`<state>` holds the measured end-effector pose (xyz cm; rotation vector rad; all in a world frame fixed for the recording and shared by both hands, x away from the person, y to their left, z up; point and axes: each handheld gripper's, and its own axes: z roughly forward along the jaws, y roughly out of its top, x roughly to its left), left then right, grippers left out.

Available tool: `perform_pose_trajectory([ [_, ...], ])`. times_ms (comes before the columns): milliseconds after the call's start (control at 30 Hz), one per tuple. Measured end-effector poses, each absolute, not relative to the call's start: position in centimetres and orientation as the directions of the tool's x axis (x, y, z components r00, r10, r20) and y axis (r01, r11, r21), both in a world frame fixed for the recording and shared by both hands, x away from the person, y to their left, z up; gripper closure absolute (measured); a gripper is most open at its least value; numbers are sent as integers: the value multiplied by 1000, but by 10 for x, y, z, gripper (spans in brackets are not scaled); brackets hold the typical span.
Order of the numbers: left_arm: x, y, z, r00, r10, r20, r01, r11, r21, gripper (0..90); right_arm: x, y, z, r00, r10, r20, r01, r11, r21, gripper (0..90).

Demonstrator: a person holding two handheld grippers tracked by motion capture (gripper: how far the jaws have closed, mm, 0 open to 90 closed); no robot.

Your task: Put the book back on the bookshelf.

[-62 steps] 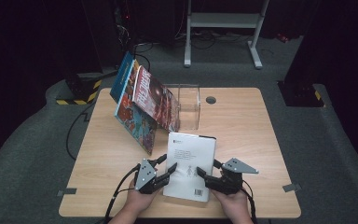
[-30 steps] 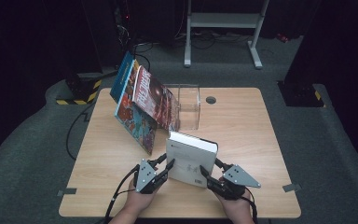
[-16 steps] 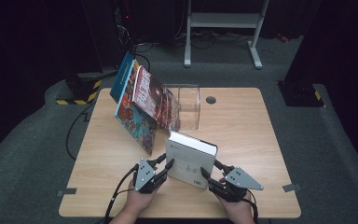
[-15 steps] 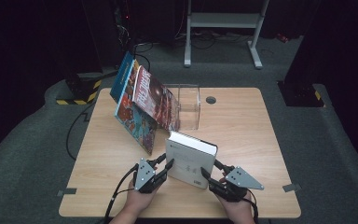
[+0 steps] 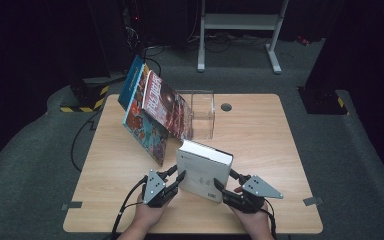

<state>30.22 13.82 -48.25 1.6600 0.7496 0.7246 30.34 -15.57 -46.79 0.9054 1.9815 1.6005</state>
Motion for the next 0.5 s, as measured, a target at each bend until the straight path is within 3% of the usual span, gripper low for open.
perform_pose_trajectory([
  [300, 299, 138, -482, 607, 790, 86, 109, -190, 976, 653, 310, -149, -468, -715, 695, 73, 215, 120, 969, 373],
  [500, 300, 138, -482, 599, 797, 82, 116, -188, 975, 647, 308, -151, -468, -733, 679, 47, 189, 137, 972, 428],
])
